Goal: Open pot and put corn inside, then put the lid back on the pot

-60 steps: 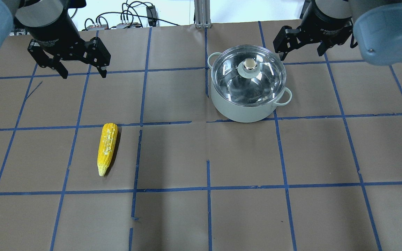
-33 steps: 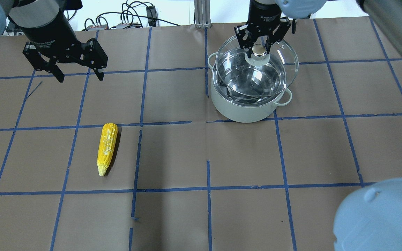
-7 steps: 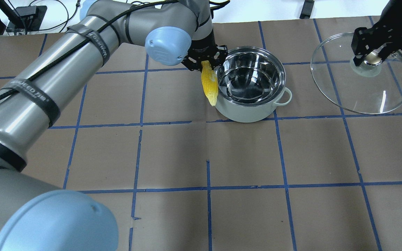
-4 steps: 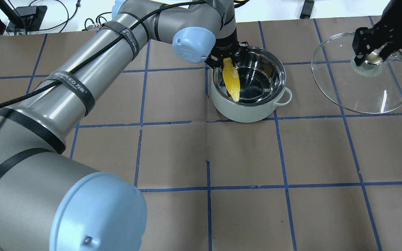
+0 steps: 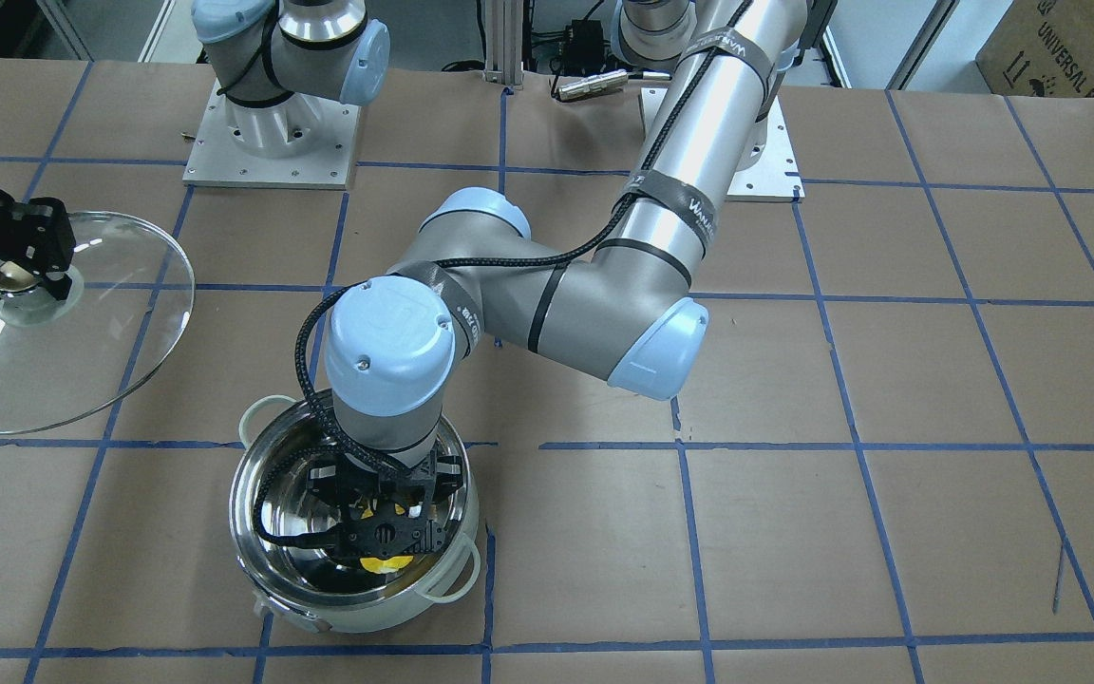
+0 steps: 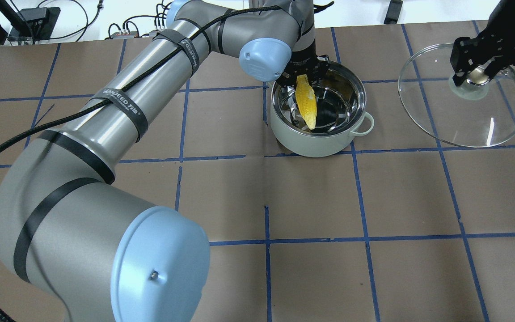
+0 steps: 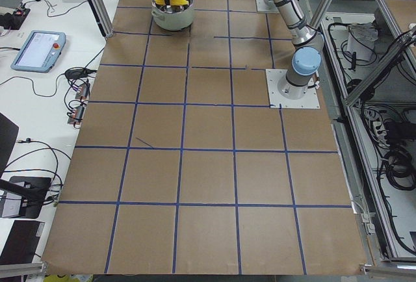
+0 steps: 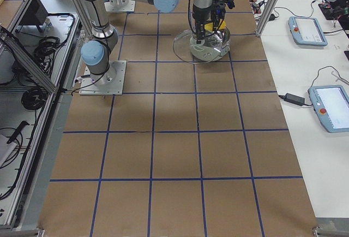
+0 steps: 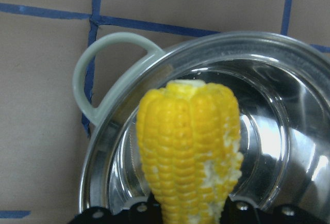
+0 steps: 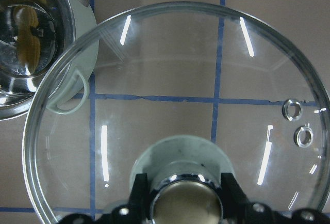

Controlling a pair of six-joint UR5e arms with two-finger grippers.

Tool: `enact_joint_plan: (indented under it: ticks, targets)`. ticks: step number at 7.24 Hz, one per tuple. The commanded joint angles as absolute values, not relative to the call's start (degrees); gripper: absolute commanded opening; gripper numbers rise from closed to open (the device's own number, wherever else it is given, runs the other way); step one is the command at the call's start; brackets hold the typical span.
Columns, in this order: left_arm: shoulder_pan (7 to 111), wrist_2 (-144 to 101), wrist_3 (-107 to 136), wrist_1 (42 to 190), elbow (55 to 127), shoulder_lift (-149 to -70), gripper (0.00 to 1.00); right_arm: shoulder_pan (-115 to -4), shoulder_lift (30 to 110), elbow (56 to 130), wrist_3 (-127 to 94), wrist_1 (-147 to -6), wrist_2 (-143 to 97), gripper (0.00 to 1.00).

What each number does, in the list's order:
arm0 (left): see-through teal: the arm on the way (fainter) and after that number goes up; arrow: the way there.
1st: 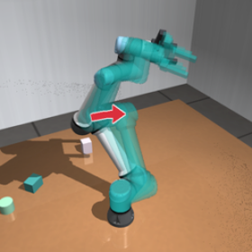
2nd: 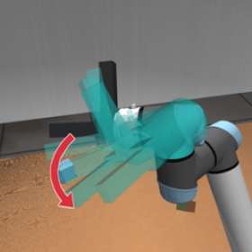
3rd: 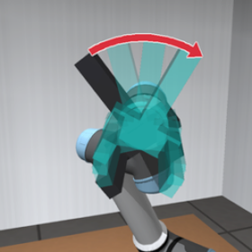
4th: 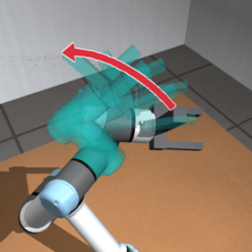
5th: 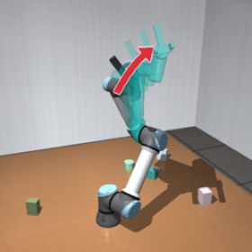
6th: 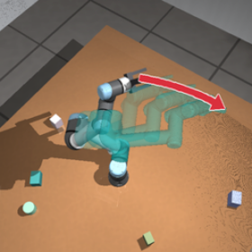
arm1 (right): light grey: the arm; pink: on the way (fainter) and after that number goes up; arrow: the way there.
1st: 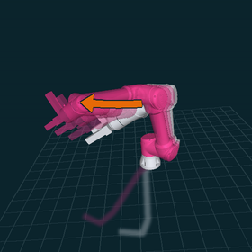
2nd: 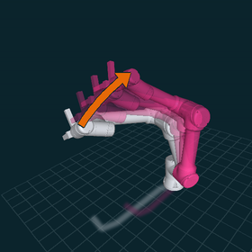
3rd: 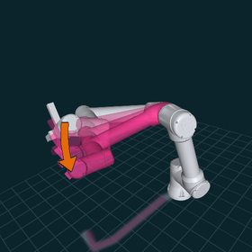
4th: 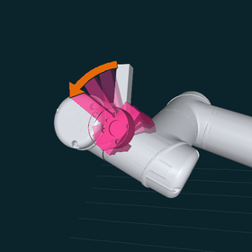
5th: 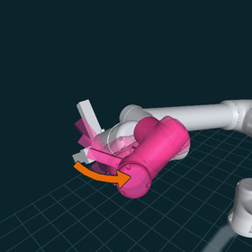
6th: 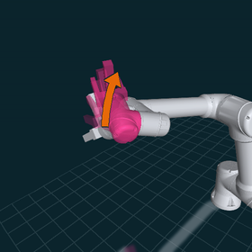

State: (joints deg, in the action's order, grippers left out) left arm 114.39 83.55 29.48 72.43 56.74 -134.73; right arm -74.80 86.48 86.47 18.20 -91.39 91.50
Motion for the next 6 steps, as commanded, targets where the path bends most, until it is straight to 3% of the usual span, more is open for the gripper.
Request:
enact_joint_plan:
  ticks: [1, 6]
  targets:
    - [114.79, 83.67, 28.40, 73.03, 56.42, -134.83, 1.00, -74.79, 86.48, 86.49, 18.19, -91.32, 91.49, 0.26]
    - [105.76, 84.11, 9.88, 82.58, 59.49, -124.57, 1.00, -77.41, 85.44, 85.96, 13.04, -91.32, 90.71, 0.26]
